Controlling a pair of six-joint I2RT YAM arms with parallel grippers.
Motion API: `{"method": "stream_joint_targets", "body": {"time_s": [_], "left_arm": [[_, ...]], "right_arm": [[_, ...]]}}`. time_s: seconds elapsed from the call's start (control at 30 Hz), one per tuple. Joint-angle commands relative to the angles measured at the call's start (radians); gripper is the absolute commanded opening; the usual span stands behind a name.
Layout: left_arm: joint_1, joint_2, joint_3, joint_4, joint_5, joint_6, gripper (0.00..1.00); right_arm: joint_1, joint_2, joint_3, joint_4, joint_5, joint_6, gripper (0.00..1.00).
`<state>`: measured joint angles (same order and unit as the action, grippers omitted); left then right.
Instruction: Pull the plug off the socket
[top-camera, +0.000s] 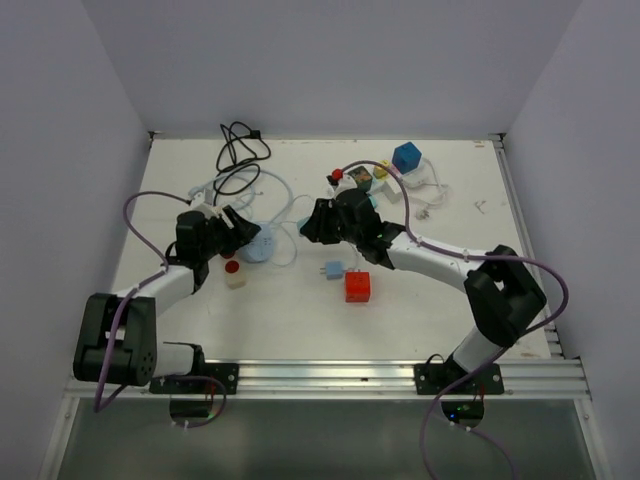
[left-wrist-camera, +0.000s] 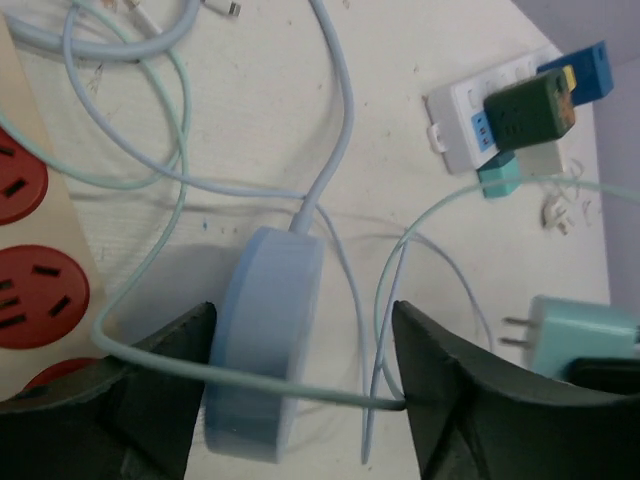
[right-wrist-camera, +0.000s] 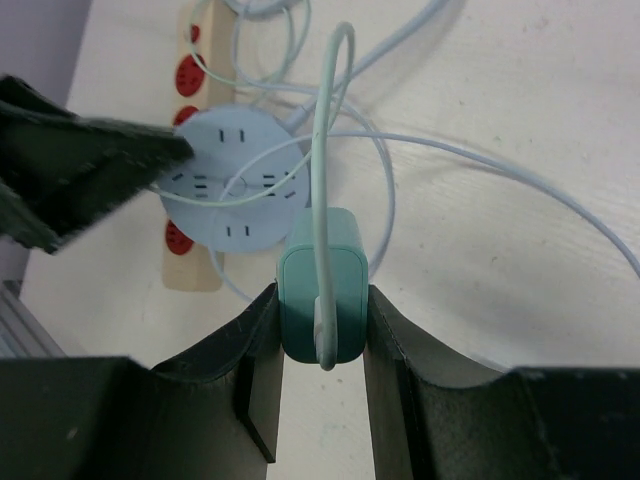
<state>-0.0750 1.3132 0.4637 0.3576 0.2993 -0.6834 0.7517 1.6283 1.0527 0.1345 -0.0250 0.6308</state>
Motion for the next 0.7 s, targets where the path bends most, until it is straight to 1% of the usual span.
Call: {"method": "stream_joint_targets", "body": {"time_s": [0.0,0.07,0.1,0.17,0.2,0.27,0.3,0.37,0.4,0.47,0.5,0.53,0.6,0.67], "left_arm": [[-0.003,0.017,0.107,0.046,-0.019,0.015,0.77],[-0.005,0.006,0.125,0.012,-0.032,0.021,0.84],[-0.006,-0.012,0.145,-0.003,-0.035,0.025,0.88],[-0.008,-0.034,0.165,-0.051,-0.054,0.041,0.91],[-0.012,-0.058,0.185,-0.069,-0.055,0.047,0.94],[-0.016,-0.098,0.208,-0.129,-0.072,0.065,0.98],[-0.017,-0.11,0.236,-0.156,-0.081,0.073,0.98],[-0.017,-0.138,0.266,-0.237,-0.11,0.107,1.0],[-0.019,-0.146,0.295,-0.261,-0.12,0.117,0.99],[-0.019,-0.161,0.323,-0.33,-0.141,0.143,1.0],[-0.019,-0.164,0.348,-0.351,-0.144,0.153,1.0],[-0.019,-0.167,0.358,-0.406,-0.146,0.165,1.0],[-0.019,-0.186,0.383,-0.443,-0.152,0.177,0.99],[-0.019,-0.201,0.4,-0.494,-0.164,0.183,1.0]], "right_arm": [[0.001,0.044,0.036,-0.059,-0.01,-0.039,0.0],[0.003,0.057,0.046,-0.075,-0.019,-0.046,0.0],[0.006,0.064,0.047,-0.076,-0.024,-0.051,0.02],[0.009,0.071,0.052,-0.085,-0.026,-0.062,0.07],[0.014,0.074,0.055,-0.09,-0.029,-0.068,0.16],[0.017,0.084,0.062,-0.102,-0.047,-0.077,0.28],[0.024,0.088,0.067,-0.108,-0.053,-0.092,0.33],[0.035,0.1,0.087,-0.131,-0.062,-0.105,0.38],[0.043,0.102,0.09,-0.131,-0.065,-0.111,0.47],[0.046,0.102,0.095,-0.162,-0.073,-0.118,0.55],[0.044,0.102,0.096,-0.173,-0.078,-0.118,0.62],[0.046,0.099,0.101,-0.179,-0.081,-0.121,0.64],[0.046,0.093,0.108,-0.199,-0.082,-0.129,0.71],[0.044,0.081,0.115,-0.229,-0.067,-0.144,0.72]]}}
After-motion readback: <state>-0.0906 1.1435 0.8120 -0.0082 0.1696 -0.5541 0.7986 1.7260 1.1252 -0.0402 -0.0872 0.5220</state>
